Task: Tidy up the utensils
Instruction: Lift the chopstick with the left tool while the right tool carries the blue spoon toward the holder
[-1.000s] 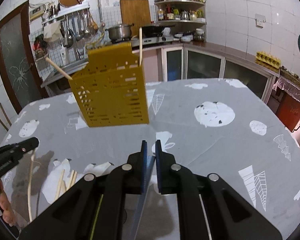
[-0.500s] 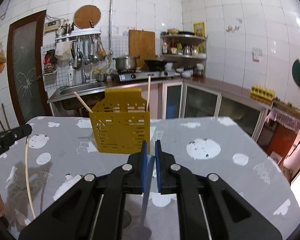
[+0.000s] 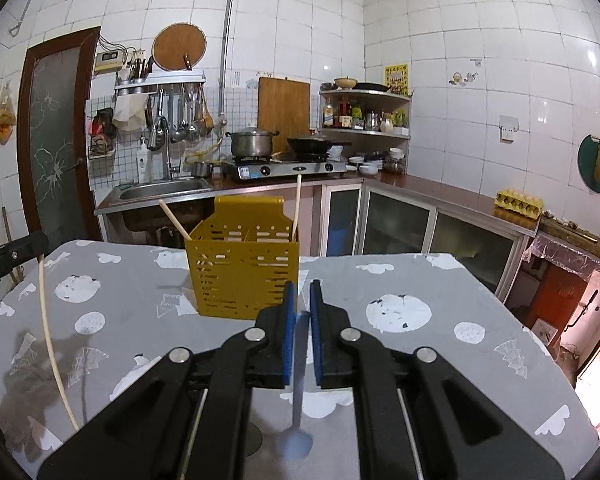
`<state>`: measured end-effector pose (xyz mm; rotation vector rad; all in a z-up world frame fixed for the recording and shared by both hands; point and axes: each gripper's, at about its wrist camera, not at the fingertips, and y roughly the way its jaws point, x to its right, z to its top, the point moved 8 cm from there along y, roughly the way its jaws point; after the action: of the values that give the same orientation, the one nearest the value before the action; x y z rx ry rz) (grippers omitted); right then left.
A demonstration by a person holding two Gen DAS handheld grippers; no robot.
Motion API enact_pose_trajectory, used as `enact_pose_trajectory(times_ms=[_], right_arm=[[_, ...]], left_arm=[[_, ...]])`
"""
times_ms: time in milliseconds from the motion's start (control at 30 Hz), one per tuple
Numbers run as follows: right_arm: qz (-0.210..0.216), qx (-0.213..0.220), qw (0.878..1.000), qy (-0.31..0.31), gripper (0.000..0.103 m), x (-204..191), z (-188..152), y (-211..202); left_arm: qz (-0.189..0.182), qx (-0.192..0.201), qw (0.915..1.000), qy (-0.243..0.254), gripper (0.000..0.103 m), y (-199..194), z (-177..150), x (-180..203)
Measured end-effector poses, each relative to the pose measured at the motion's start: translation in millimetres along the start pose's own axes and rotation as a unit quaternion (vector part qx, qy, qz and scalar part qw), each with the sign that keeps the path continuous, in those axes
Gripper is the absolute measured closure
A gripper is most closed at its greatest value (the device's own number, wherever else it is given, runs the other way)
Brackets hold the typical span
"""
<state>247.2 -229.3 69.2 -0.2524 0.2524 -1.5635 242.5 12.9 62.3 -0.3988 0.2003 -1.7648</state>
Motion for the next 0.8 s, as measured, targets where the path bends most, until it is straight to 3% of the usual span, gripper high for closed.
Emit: enact_pose_trajectory(times_ms=[800], right_arm=[[0.005,0.008,1.0,0.001,0.096,6,24,29]], left_arm=[[0.001,0.024,0.9996,0.014,0.1,15,30,-1]])
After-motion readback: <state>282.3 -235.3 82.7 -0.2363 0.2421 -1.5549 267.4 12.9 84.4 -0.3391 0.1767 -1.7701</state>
